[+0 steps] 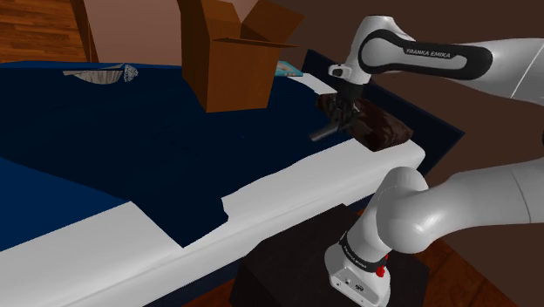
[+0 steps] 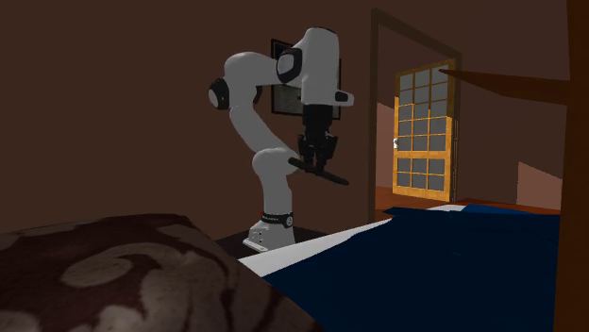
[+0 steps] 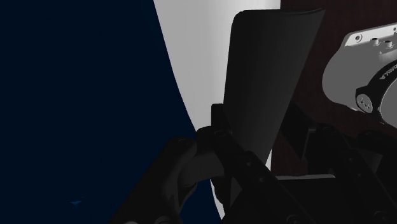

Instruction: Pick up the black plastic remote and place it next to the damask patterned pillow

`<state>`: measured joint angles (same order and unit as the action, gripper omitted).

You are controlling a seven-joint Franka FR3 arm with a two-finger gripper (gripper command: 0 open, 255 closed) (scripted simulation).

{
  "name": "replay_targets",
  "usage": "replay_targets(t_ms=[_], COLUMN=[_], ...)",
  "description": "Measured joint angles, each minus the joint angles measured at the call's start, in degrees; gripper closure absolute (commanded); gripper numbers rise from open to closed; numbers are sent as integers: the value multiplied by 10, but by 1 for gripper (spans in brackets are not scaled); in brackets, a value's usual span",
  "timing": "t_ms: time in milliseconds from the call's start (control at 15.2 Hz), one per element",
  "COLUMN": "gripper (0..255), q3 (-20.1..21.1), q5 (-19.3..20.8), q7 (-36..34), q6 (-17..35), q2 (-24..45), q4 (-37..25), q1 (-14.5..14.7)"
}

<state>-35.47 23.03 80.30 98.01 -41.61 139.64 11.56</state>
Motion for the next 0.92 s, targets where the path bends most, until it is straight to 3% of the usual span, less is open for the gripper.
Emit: replay_targets(t_ms=[396,924], gripper=[255,255], q3=[5,-123], q5=[-10,-41], q7=[9,114], q6=[-34,7], q2=[10,172], q4=[-46,-184], q1=[6,64])
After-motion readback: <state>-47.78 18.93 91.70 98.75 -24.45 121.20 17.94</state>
